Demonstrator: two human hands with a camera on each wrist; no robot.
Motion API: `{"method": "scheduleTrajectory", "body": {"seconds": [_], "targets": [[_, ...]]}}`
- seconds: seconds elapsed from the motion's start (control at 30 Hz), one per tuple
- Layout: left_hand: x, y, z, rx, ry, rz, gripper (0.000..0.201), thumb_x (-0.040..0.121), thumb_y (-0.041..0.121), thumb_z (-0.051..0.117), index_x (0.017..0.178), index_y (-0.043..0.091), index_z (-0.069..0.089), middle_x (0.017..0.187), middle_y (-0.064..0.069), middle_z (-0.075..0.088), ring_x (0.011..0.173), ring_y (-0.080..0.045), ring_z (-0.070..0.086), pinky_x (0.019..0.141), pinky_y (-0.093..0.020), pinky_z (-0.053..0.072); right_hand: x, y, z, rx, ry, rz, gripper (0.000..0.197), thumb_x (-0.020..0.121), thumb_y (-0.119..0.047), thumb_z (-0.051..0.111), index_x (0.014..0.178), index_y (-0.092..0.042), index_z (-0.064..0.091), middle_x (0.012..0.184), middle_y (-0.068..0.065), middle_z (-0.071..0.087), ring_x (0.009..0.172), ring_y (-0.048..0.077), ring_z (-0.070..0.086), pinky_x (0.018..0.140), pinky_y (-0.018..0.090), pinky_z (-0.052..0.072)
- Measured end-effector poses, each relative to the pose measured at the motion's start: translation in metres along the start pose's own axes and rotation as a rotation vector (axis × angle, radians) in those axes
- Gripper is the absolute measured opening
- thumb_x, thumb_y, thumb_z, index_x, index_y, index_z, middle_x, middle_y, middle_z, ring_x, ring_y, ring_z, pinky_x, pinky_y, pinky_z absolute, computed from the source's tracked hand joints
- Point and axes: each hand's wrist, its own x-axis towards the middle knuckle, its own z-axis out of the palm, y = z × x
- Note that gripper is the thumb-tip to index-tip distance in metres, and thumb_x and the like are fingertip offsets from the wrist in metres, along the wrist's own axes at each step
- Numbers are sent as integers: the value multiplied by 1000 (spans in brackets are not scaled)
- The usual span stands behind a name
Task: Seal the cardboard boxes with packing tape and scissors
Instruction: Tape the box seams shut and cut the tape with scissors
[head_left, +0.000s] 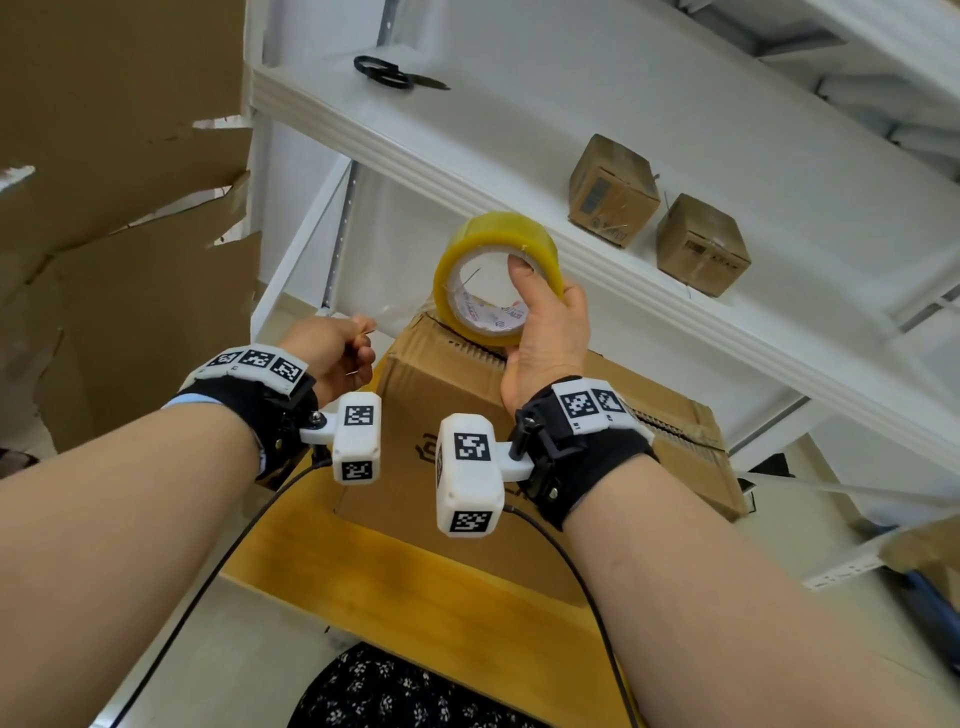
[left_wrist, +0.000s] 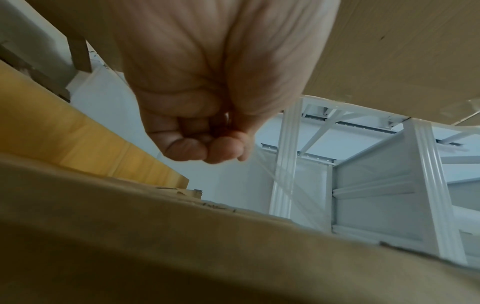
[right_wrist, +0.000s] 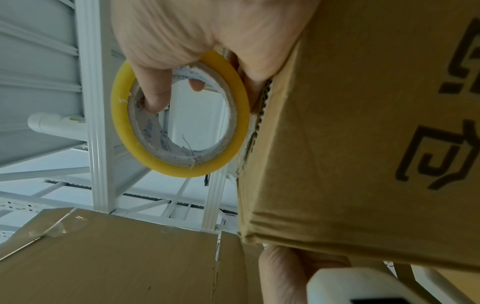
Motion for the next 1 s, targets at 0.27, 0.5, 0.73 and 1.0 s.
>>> {"method": "scheduleTrajectory", "body": {"seconds": [0.27, 0.5, 0.73, 1.0], "targets": [[3, -12, 1, 47, -53, -47, 18, 92, 7, 42, 90, 13, 58, 70, -2, 43, 63, -17, 46, 70, -31, 39, 0, 2, 0, 8, -14, -5, 28, 69, -27, 85, 80, -26, 60, 89, 4, 62, 87, 22, 60, 89, 50, 54], [-8, -30, 13, 414, -14, 169, 19, 89, -4, 49, 74, 6, 55, 86, -22, 56, 79, -31, 52, 72, -43, 47, 0, 2, -1, 19, -8, 9, 28, 69, -26, 85, 80, -25, 59, 88, 5, 60, 85, 22, 58, 85, 47, 53], [0, -39, 2, 841, 40, 367, 11, 88, 12, 60, 84, 10, 50, 68, -7, 54, 62, -21, 49, 53, -27, 40, -2, -1, -3, 21, -12, 41, 25, 78, -23, 82, 85, -24, 58, 92, 4, 62, 85, 18, 59, 85, 42, 53], [-15, 21, 9, 533, -384, 390, 102, 47, 92, 57, 135, 43, 43, 151, 9, 36, 136, -11, 31, 111, -40, 25, -7, -2, -1, -7, -14, 27, 25, 75, -29, 84, 83, -27, 60, 92, 4, 64, 90, 21, 63, 92, 48, 55]]}}
